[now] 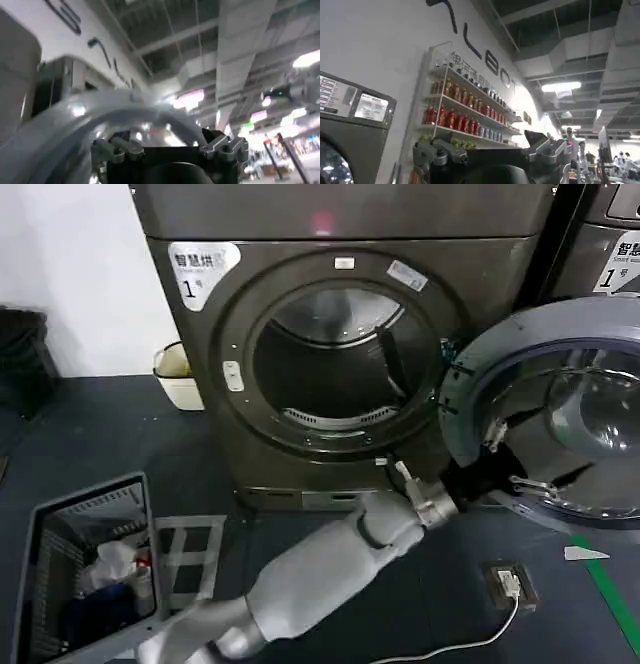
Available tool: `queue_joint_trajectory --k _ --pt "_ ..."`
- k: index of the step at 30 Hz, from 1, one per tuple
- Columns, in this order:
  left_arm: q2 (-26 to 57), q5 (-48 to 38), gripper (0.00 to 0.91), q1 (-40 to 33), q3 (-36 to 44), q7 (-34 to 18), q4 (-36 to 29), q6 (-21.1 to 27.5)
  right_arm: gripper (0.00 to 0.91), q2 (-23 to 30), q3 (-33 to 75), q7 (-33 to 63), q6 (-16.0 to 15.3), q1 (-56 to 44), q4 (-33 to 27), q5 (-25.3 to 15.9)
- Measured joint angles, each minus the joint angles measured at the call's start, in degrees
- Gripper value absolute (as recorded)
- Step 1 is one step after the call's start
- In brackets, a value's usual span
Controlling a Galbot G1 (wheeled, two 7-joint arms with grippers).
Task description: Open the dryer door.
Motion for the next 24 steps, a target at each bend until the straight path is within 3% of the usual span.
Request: queue_joint_trajectory --k 10,17,24 --pt "15.5 -1.4 0.907 2.9 -1.7 0.9 -8.8 -1.9 0.907 -0.3 -1.0 -0.1 0.2 0.9 0.2 -0.1" --pt "29.9 -4.9 0.907 2.4 -1.8 3.6 -17.5 6.4 0.907 -1.3 -0.8 0.2 1.5 2.2 0.7 -3.5" --pt "49.0 -2.4 0.907 2.8 -3.1 7.8 -20.5 11.3 0.907 -2.3 1.2 0.1 1.8 2.8 1.0 -5.0"
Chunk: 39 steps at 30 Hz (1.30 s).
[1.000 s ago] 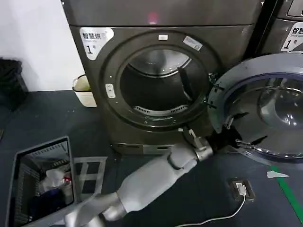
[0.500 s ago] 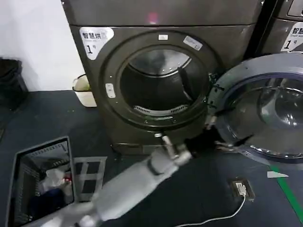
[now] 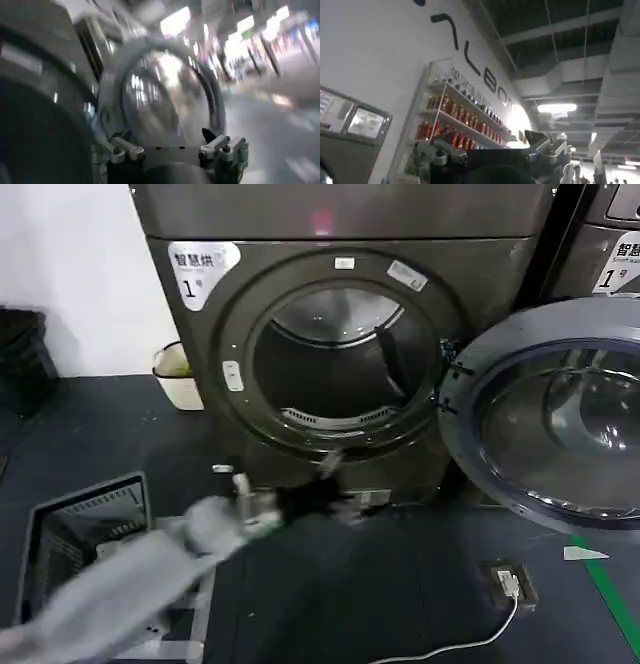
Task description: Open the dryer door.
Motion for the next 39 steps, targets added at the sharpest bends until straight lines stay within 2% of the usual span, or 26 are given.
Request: queue_joint_trajectory --k 3,8,13,19,27,39 --pt "7.9 4.4 0.907 -0.1 -0.1 1.0 0.6 4.3 0.907 -0.4 0.5 -0.4 0.0 -0.1 0.2 -0.2" --pt "18.8 6.2 0.907 -1.6 0.3 6.7 1.4 12.5 0.907 -1.0 0.9 -1.0 0.5 -0.8 0.0 -2.4" --pt "28.0 11.6 0.907 1.5 -2.4 11.8 2.4 16.6 0.907 -1.9 2.0 -1.4 1.6 -1.3 -0.7 -5.6" --pt "35.7 16.3 0.907 6.7 -7.9 16.7 3.8 19.4 0.907 -1.8 1.9 -1.4 1.8 -0.8 -0.6 -5.9" --pt "41.2 21.6 0.907 9.5 -9.1 20.4 3.7 20.7 0.907 -1.0 2.4 -1.5 2.3 -1.0 -1.2 -5.9" --pt "43.5 24.1 0.907 10.8 -6.7 18.8 6.7 20.7 0.907 -0.7 1.5 -1.6 2.4 -0.4 -1.4 -5.8"
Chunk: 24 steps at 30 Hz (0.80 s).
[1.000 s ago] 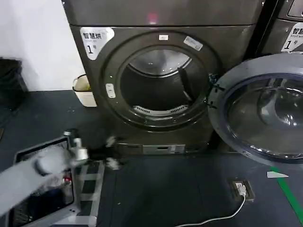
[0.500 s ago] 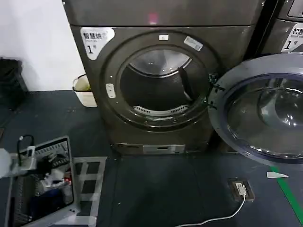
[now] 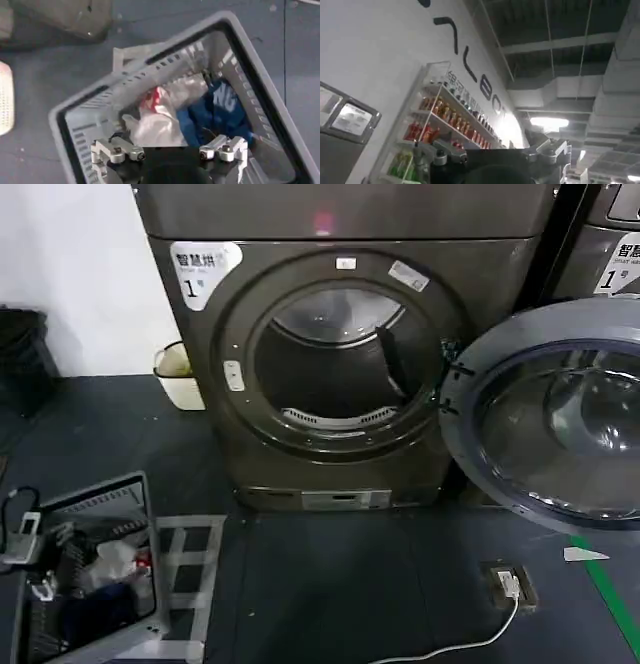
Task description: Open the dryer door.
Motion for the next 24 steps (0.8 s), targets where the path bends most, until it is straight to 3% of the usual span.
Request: queue_joint_trajectory --k 6,24 --pt "1.3 3.9 0.907 0.1 1.2 2.2 1.8 -0.3 0.907 -0.1 0.0 -0.1 -0.1 0.2 0.2 0.0" --pt "2.1 3.2 0.907 0.2 1.2 1.8 0.1 -1.1 0.907 0.9 0.0 -0.6 -0.2 -0.2 1.3 0.0"
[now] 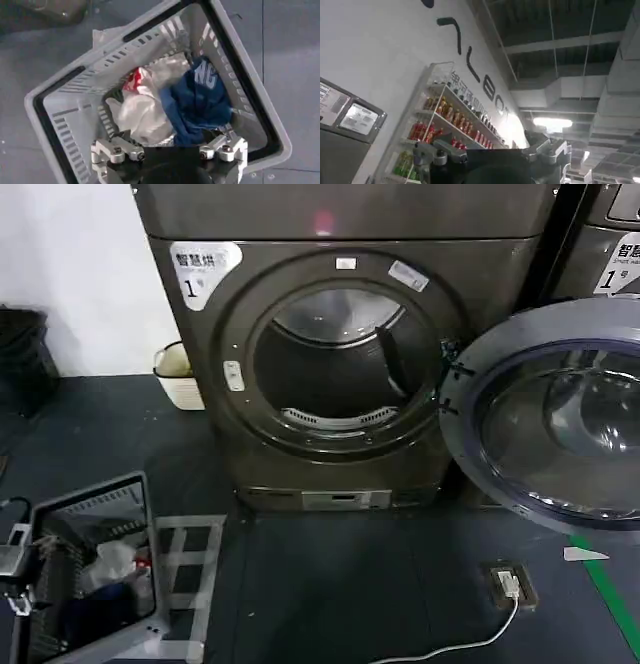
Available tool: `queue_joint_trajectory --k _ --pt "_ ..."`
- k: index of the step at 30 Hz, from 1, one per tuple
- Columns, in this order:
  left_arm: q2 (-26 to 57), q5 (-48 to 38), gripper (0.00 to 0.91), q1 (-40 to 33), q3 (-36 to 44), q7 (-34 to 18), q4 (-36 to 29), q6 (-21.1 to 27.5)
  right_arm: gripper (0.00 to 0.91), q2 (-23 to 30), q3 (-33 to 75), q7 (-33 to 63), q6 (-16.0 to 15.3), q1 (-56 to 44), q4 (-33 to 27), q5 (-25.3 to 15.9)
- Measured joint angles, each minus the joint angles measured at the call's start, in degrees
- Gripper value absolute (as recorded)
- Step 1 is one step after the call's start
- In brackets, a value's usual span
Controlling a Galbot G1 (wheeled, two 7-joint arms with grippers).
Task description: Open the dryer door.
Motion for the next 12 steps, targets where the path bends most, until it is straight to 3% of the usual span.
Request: queue_joint_trajectory --k 12 --pt "0.7 -0.8 0.907 -0.2 -0.3 -0.7 -0.8 -0.3 0.907 0.4 0.7 -0.3 0.0 -0.9 0.3 0.2"
